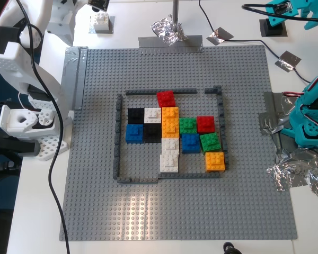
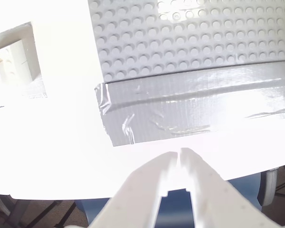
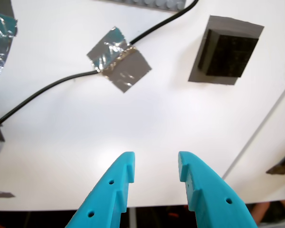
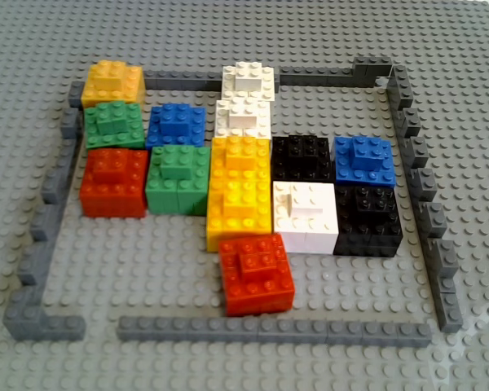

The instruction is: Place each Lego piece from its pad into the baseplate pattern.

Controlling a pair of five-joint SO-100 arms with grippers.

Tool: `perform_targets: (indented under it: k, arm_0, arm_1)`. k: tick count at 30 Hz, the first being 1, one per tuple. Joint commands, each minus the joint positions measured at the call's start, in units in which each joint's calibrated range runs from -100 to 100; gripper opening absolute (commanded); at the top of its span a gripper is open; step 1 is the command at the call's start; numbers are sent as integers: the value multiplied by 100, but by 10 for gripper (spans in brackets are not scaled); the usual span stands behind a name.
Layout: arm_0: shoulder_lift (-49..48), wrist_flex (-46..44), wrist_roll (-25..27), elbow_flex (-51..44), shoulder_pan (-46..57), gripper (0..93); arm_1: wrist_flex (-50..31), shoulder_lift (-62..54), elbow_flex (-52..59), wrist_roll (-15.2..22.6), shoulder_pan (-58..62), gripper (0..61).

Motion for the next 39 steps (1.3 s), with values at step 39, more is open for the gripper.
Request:
perform_targets:
  k: [39]
  arm_0:
    - [343,-15,-11,-47,165,111]
  arm_1:
    - [-1604,572,-1442,1407,821,192]
